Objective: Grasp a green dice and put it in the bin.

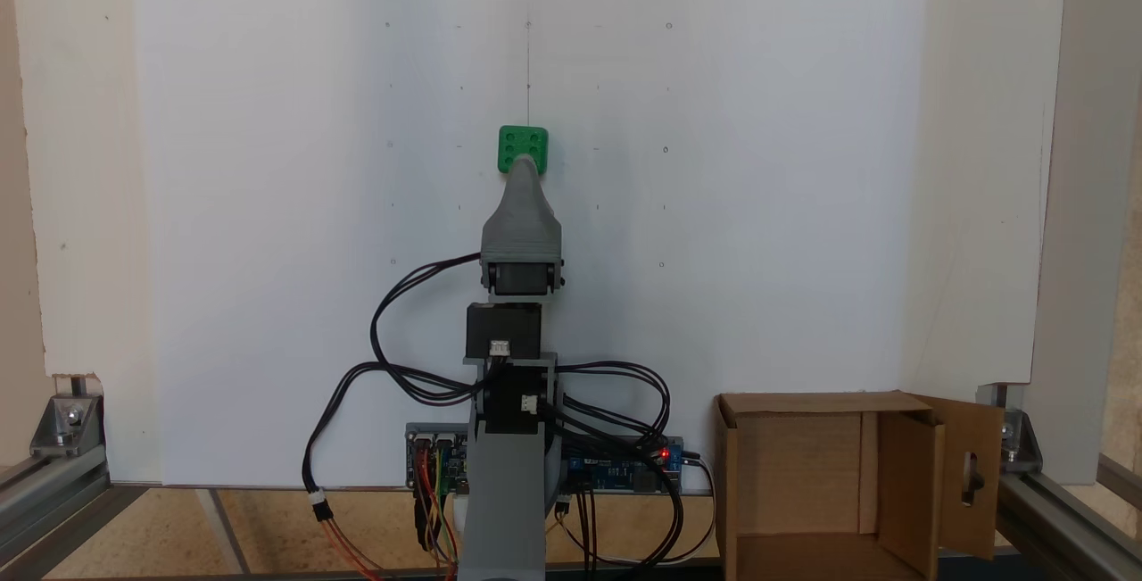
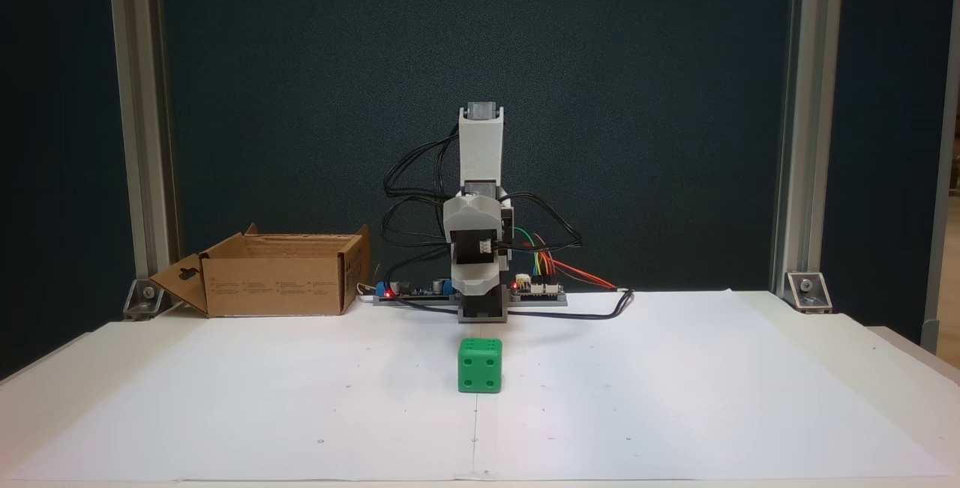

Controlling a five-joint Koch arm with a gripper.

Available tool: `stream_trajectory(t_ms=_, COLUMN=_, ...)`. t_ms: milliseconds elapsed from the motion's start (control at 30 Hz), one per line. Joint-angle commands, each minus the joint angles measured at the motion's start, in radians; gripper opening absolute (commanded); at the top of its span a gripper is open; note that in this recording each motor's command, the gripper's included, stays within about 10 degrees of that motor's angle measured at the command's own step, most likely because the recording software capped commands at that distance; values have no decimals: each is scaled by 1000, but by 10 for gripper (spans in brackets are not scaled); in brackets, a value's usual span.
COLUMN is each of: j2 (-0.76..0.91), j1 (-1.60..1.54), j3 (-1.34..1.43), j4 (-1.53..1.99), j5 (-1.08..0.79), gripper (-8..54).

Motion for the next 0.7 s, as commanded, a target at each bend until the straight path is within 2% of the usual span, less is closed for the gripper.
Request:
stream_trajectory(t_ms=0, j2=110, j1=-3, j3=48, j4=-80, j5=-37, gripper=444)
stream_trajectory(t_ms=667, j2=112, j1=-3, j3=48, j4=-107, j5=-37, gripper=445)
